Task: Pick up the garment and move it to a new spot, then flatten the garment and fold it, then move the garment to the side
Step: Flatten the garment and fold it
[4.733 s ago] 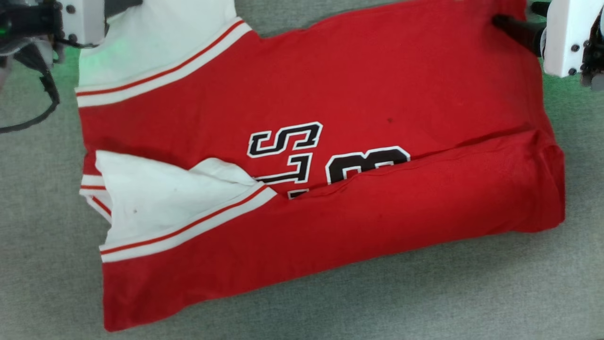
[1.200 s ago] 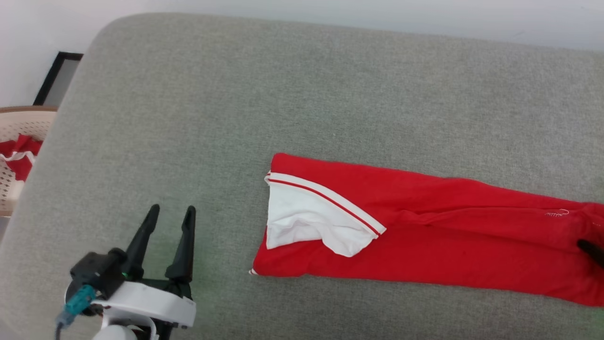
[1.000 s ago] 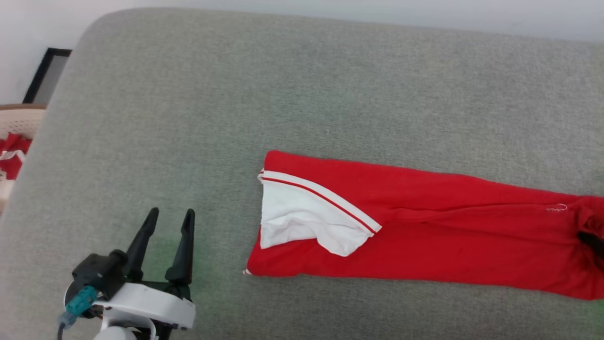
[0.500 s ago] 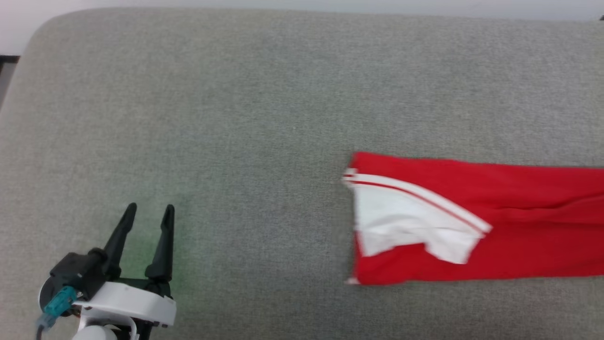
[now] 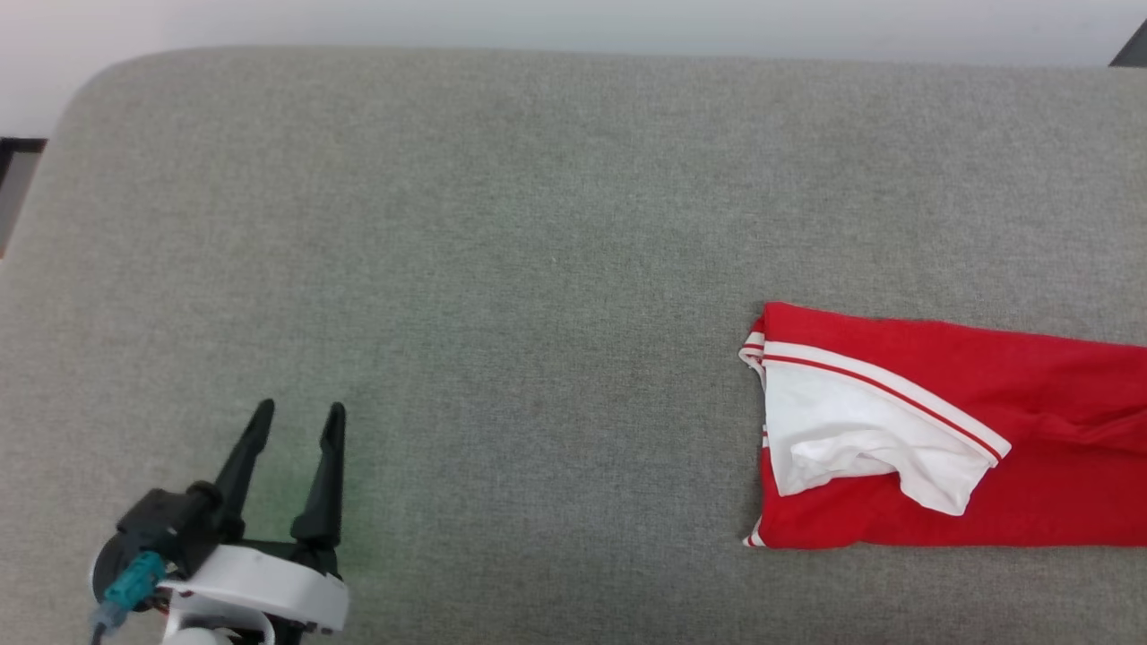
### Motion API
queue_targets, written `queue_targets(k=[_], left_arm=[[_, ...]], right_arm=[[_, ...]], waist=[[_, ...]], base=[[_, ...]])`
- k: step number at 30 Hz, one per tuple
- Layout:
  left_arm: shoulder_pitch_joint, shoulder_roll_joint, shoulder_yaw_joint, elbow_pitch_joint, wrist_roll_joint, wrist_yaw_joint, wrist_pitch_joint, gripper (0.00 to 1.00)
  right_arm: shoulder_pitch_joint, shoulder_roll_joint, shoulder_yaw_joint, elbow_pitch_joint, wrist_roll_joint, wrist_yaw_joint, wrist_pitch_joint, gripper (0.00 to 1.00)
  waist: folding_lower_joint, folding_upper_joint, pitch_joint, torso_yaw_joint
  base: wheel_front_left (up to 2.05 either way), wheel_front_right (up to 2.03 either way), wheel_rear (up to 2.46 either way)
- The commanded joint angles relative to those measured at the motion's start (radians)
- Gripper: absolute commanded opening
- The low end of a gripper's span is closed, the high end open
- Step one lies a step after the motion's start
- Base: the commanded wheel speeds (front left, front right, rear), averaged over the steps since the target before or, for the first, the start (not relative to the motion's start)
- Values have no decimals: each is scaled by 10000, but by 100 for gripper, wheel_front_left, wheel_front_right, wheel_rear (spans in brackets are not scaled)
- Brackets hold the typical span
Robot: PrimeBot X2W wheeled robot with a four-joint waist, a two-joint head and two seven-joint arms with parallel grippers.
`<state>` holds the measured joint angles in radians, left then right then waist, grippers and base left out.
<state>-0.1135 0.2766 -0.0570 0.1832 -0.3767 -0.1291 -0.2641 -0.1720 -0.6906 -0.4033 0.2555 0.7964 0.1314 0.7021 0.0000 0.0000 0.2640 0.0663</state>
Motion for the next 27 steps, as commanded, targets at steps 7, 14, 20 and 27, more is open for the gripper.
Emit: queue_targets(k=[7,14,20,27], left_arm=[[275,-123,-199,62,47,-22,4,100],[259,-265,-504,145,-13,-21,4,100],[74,-405,-802,266,-70,-22,4,100],[28,-650,-999,311,-159,-21,4,100]], right_arm=[[578,308,1503,-2199,531,-15,340,0],[4,737,3817,-4146,555,-15,1037,0],[-913,1307,5713,-4271,112,-15,1377,0],[-1632,1630,7036,-3387,-354,-15,902,0]], waist=[[0,0,-379,284],[0,0,-451,688],[0,0,-464,1096],[0,0,-395,1415]], base=[[0,0,0],[0,0,0],[0,0,0],[0,0,0]])
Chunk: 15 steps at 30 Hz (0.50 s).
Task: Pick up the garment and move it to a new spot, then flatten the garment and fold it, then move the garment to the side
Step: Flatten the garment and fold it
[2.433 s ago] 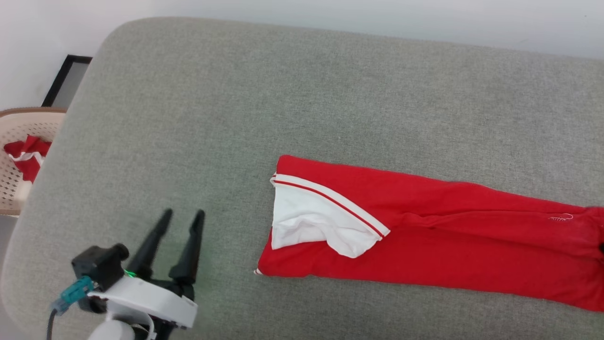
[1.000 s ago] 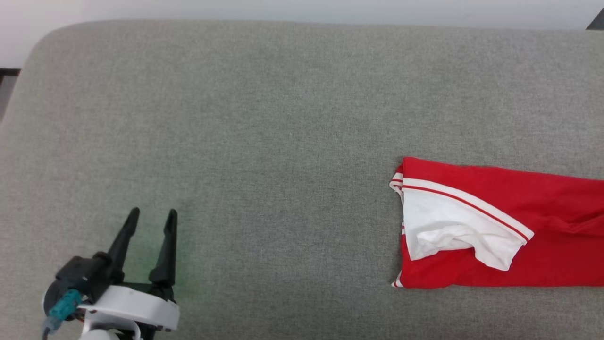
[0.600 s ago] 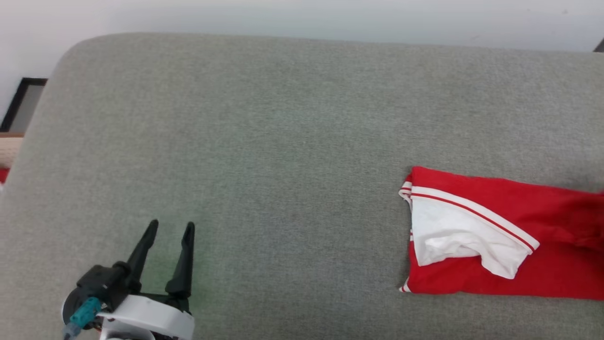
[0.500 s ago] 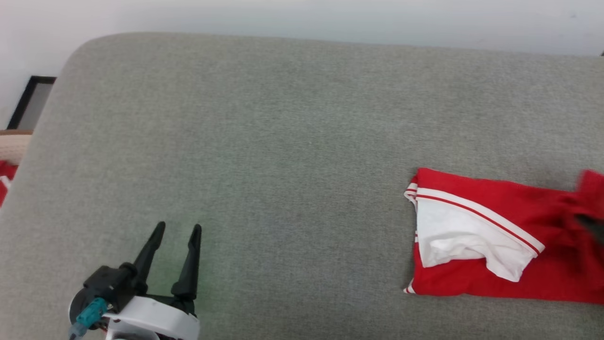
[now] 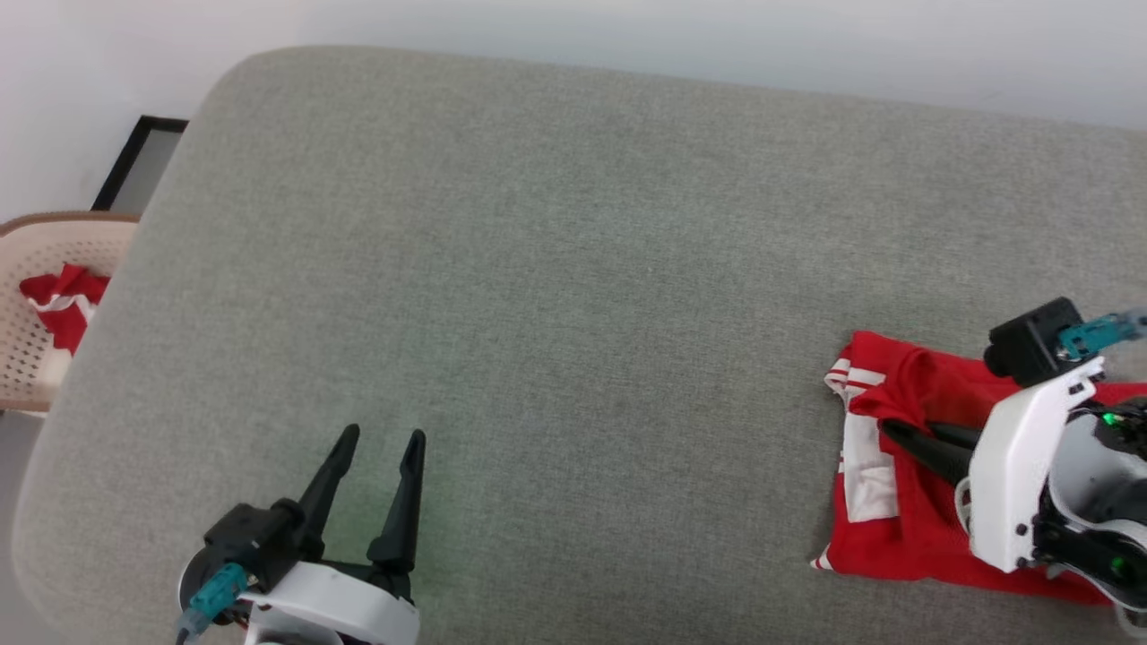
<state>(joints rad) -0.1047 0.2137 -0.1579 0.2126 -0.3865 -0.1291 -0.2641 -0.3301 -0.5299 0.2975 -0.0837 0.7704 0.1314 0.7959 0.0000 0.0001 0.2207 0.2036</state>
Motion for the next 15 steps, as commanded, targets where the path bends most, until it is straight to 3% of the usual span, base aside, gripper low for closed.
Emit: queue_targets(k=[1,9,10,11,12,13,15], left_arm=[[-60,-49,6,24,-71,-23,4,100],[-169,-99,-51,110,-130,-23,4,100],[-160,-75,-98,142,-134,-23,4,100],[-164,-43,-151,183,-130,-23,4,100],[-179,-13,-154,214,-151,-23,4,100],[-203,11,-140,238,-174,-21,4,100],[-223,52,-140,278,-186,-23,4,100]], right_arm=[[-145,56,129,174,-131,-15,-143,0],[-669,227,877,1504,-55,-15,-967,0],[-709,289,904,1645,7,-15,-1120,22],[-740,357,887,1785,61,-15,-1297,35],[-770,411,928,1922,135,-15,-1399,78],[-805,471,996,2029,233,-15,-1495,99],[-896,517,1045,2133,464,-15,-1635,100]], waist=[[0,-1,66,55],[0,-1,127,-37],[0,-1,109,-81],[0,-1,83,-120],[0,-1,64,-169],[0,-1,29,-237],[0,-1,-31,-369]], base=[[0,0,0],[0,0,0],[0,0,0],[0,0,0],[0,0,0],[0,0,0],[0,0,0]])
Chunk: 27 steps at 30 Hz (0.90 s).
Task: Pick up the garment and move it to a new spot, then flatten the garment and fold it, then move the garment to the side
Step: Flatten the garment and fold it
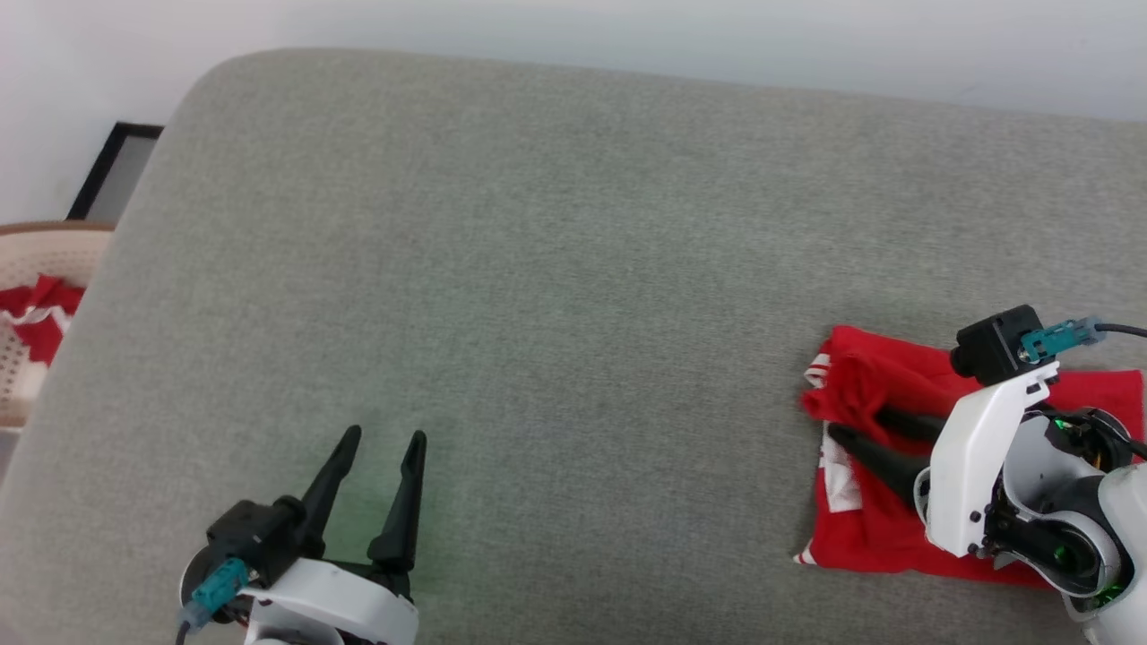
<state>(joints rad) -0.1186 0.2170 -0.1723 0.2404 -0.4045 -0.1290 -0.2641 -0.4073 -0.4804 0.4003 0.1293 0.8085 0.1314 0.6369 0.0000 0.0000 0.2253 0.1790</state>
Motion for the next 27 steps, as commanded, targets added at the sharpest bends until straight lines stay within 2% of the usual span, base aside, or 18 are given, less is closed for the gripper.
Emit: queue_targets(k=[1,7,11,18,23,27], left_arm=[[-85,57,8,13,-16,-25,4,100],[-83,259,-42,49,-149,-23,4,100],[-35,326,-97,151,-272,-23,4,100],[60,313,-48,414,-466,-25,4,100],[224,286,409,577,-448,-23,4,100],[419,188,823,470,-424,-23,4,100]], right_arm=[[-176,-1,87,-22,208,-15,-98,100],[-339,-401,71,-184,731,-15,-803,100],[-327,-651,76,13,833,-15,-1750,100],[-47,-504,42,1603,720,-15,-4766,100],[132,-232,-41,2836,290,-15,-7111,100],[297,-67,-11,3479,-162,-15,-8383,100]], waist=[[0,0,-113,-200],[0,0,-302,-688],[0,0,-466,-1080],[0,0,-785,-1665],[0,0,-1027,-1984],[0,0,-1249,-2141]], base=[[0,0,0],[0,0,0],[0,0,0],[0,0,0],[0,0,0],[0,0,0]])
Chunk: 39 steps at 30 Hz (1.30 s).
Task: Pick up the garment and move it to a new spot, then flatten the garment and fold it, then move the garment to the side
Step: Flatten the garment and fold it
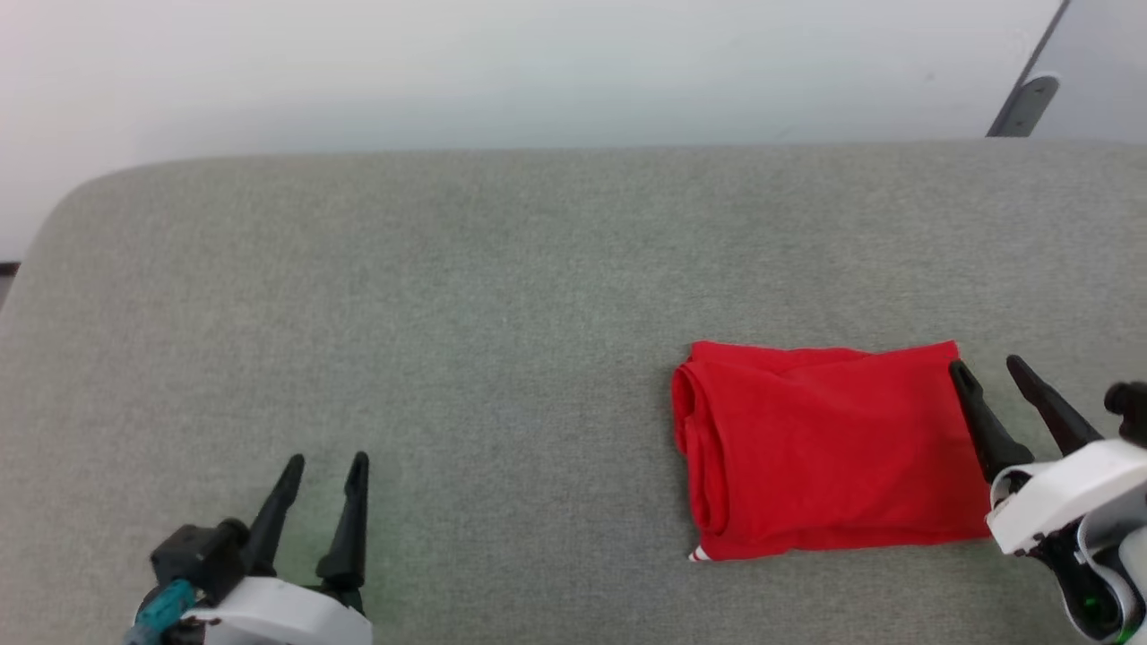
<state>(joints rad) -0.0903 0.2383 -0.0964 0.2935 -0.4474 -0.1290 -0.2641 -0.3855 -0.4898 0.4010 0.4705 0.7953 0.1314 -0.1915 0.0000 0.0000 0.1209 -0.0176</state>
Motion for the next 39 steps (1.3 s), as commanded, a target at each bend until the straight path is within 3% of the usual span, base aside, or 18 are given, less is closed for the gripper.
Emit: queue_targets(k=[1,8,20,31,39], left_arm=[[231,-41,105,-91,-1,-25,4,100],[894,11,379,-550,308,-25,4,100],[2252,1,919,-1556,621,-24,4,100],[3550,-298,1643,-2593,693,-24,4,100],[3475,-401,1684,-2749,782,-24,4,100]], right_arm=[[159,96,-55,152,-128,-15,-288,100],[835,166,-326,-3,-784,-15,-665,100],[3114,81,-1432,-1753,-1424,-15,-649,100],[4927,680,-3189,-4034,-2196,-15,279,100],[5420,1107,-3759,-5142,-2657,-15,976,100]], waist=[[0,0,-293,-196],[0,0,-840,-254],[0,0,-1474,57],[0,0,-1541,174],[0,0,-1493,191]], base=[[0,0,0],[0,0,0],[0,0,0],[0,0,0],[0,0,0]])
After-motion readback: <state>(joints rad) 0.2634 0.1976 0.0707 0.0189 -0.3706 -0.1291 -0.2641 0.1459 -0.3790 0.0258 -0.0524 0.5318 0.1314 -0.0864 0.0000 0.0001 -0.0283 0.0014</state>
